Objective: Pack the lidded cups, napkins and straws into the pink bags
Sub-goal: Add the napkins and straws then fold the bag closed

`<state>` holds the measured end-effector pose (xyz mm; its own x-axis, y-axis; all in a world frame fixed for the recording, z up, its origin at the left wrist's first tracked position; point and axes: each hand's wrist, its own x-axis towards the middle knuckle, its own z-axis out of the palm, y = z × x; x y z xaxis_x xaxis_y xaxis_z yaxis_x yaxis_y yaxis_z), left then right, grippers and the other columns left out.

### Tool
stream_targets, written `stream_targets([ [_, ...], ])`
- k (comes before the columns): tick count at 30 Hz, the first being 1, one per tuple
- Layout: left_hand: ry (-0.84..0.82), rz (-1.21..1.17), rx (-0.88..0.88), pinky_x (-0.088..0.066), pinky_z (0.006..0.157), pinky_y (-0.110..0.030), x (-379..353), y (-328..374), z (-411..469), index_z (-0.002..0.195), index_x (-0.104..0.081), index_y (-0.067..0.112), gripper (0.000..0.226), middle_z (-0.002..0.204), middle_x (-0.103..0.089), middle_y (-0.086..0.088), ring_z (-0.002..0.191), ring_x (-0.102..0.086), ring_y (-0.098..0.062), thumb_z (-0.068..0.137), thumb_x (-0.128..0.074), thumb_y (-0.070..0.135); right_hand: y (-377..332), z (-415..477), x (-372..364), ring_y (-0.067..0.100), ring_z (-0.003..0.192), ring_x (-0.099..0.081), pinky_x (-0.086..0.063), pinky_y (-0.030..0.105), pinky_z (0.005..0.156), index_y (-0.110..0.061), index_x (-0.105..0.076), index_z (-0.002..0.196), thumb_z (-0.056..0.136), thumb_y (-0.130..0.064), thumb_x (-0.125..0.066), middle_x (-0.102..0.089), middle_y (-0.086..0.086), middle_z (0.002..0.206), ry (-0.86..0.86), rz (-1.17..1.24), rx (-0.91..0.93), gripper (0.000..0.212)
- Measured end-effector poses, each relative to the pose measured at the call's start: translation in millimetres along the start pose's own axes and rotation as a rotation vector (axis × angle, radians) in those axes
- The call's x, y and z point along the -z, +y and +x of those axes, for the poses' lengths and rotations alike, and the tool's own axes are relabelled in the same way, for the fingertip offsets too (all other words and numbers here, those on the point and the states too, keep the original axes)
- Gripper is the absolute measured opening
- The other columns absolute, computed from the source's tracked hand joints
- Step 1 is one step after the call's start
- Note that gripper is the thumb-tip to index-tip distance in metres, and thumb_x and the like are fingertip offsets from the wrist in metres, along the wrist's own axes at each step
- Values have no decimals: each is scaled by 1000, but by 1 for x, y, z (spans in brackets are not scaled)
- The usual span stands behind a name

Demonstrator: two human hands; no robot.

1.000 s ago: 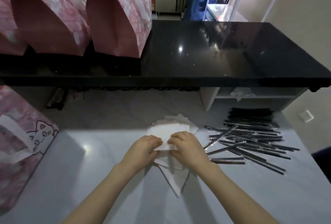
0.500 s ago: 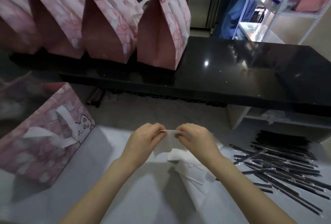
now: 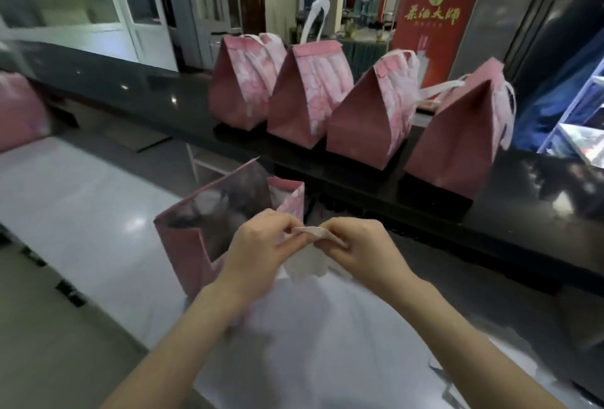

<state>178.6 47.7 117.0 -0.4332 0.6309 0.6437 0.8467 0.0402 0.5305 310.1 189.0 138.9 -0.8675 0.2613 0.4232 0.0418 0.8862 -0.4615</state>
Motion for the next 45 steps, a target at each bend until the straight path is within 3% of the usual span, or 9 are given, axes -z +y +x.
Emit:
stream_targets([
  [4,145,106,-26,-49,78,-22,50,-40,6,94,-68,18,24,92,-65,9,88,-58,-5,92,-58,40,-27,56,-3,20,66,-59,-48,42,61,-12,-69,83,83,-18,-71,-64,-1,71,95,-69,55,6],
  [7,242,234,112,-46,93,-36,82,-77,5,91,-71,21,16,108,-63,6,107,-53,-13,85,-65,36,-47,98,-11,22,71,-61,-50,41,61,-15,-70,88,83,-20,-71,-67,-2,78,190,-150,103,7],
  [10,82,354,282,-40,101,-50,97,-107,1,96,-75,22,26,130,-56,-4,124,-44,-28,74,-81,33,-60,130,-39,23,78,-62,-49,36,57,-18,-70,90,86,-23,-65,-67,-3,84,195,-314,154,8],
  [13,-106,285,336,-35,109,-43,99,-123,-10,121,-67,28,49,142,-45,0,132,-36,-23,75,-77,43,-54,150,-77,20,89,-60,-37,27,57,-20,-66,93,91,-28,-55,-65,-4,93,42,-501,100,14],
  [17,-125,158,280,-38,108,-31,98,-134,-19,138,-50,33,65,142,-41,12,131,-36,-10,78,-68,49,-41,152,-113,22,91,-60,-46,32,63,-19,-65,93,92,-25,-47,-63,-2,94,-139,-602,-33,18],
  [25,-155,125,218,-40,108,-35,98,-139,-19,140,-48,30,67,142,-43,11,131,-37,-11,79,-54,56,-30,134,-118,9,90,-60,-52,29,74,-34,-68,104,80,-53,-65,-67,-13,102,-687,-457,-140,31],
  [29,-125,158,190,-42,106,-41,99,-138,-17,136,-54,26,65,138,-50,6,128,-44,-16,78,-53,55,-24,122,-105,2,83,-57,-47,24,68,-33,-70,98,79,-70,-52,-66,-15,96,-552,-378,-147,45],
  [36,-16,241,114,-38,104,-54,92,-105,-2,126,-62,22,55,129,-59,1,126,-48,-24,76,-63,44,-23,86,-65,6,91,-57,-42,20,81,-24,-73,100,92,-45,-55,-67,-12,102,-120,-305,-15,29],
  [45,-71,52,-118,-52,85,-41,-5,15,17,110,-68,15,36,103,-68,2,95,-64,-20,82,-55,34,16,-29,27,15,103,-57,-42,28,90,-20,-71,105,92,-32,-61,-66,-4,112,23,-308,-179,21],
])
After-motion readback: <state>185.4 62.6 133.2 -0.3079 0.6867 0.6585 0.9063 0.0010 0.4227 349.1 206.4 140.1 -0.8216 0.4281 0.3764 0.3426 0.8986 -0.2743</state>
